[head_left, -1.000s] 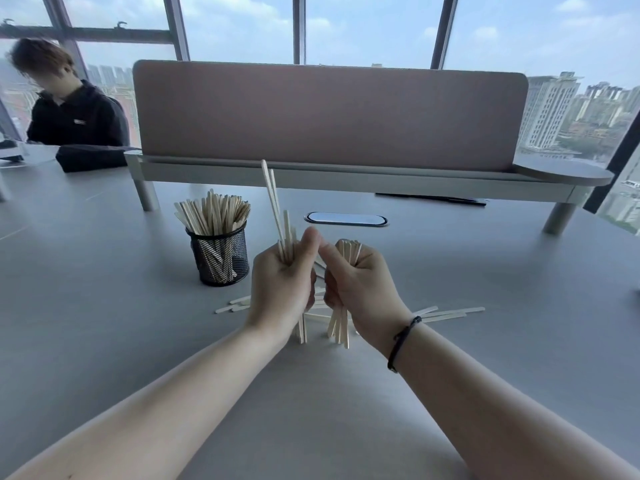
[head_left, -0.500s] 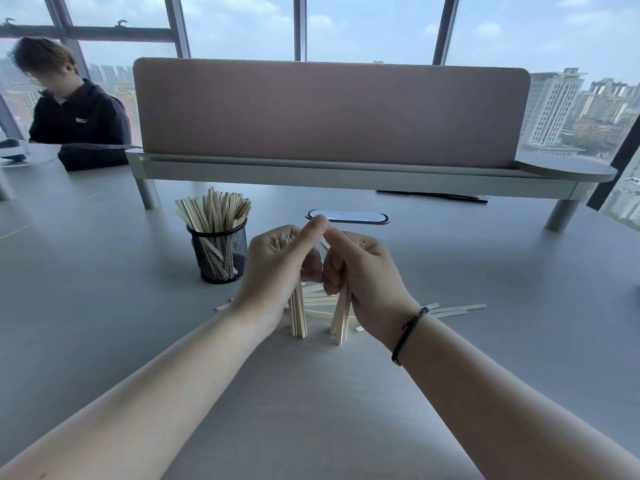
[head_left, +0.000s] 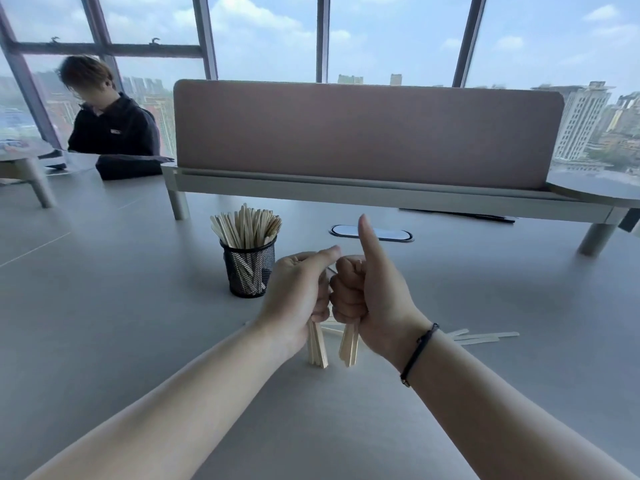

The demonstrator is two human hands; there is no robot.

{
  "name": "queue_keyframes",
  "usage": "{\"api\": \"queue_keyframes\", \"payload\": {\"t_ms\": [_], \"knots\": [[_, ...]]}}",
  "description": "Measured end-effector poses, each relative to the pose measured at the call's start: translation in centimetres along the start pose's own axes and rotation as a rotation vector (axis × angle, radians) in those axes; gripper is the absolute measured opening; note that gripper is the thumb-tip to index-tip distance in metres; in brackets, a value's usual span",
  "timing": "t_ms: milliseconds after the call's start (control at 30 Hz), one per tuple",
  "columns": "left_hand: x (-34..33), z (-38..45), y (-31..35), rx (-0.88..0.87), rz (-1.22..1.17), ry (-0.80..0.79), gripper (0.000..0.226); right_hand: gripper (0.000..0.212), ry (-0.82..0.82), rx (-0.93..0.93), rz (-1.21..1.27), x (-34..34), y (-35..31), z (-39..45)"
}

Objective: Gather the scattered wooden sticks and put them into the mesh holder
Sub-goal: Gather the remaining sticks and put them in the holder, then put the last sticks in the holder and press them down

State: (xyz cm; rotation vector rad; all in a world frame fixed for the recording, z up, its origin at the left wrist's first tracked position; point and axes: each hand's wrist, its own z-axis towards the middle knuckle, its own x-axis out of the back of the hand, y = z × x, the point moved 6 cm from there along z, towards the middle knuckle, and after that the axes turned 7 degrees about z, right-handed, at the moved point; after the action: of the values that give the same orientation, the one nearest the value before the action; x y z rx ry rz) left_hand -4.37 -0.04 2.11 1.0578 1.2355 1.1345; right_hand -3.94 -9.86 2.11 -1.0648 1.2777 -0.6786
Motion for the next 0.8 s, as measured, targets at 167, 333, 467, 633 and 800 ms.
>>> {"api": "queue_keyframes", "payload": {"t_ms": [167, 333, 467, 633, 800], "knots": [[5.4, 2.3, 5.6, -0.109, -0.035, 0.125, 0.055, 0.052, -0.020, 0.053, 0.091, -4.5, -1.4, 3.6], [10.3, 6.0, 12.7, -0.252, -0.124, 0.302, 0.056, 0.043, -0.031, 0.253, 0.185, -10.6, -5.8, 8.6], [11.3, 8.5, 13.9, -0.283, -0.098, 0.402, 0.063, 0.048, 0.009, 0.308, 0.161, -12.8, -7.2, 12.0], [11.7, 11.1, 11.1, -0.309, 0.198, 0.473, 0.055, 0.059, 0.079, 0.318, -0.071, -12.3, -4.7, 14.8], [12.2, 10.9, 11.2, -0.688, 0.843, 0.558, 0.051, 0.043, 0.110, 0.662, -0.816, -11.1, -4.2, 14.6]]}}
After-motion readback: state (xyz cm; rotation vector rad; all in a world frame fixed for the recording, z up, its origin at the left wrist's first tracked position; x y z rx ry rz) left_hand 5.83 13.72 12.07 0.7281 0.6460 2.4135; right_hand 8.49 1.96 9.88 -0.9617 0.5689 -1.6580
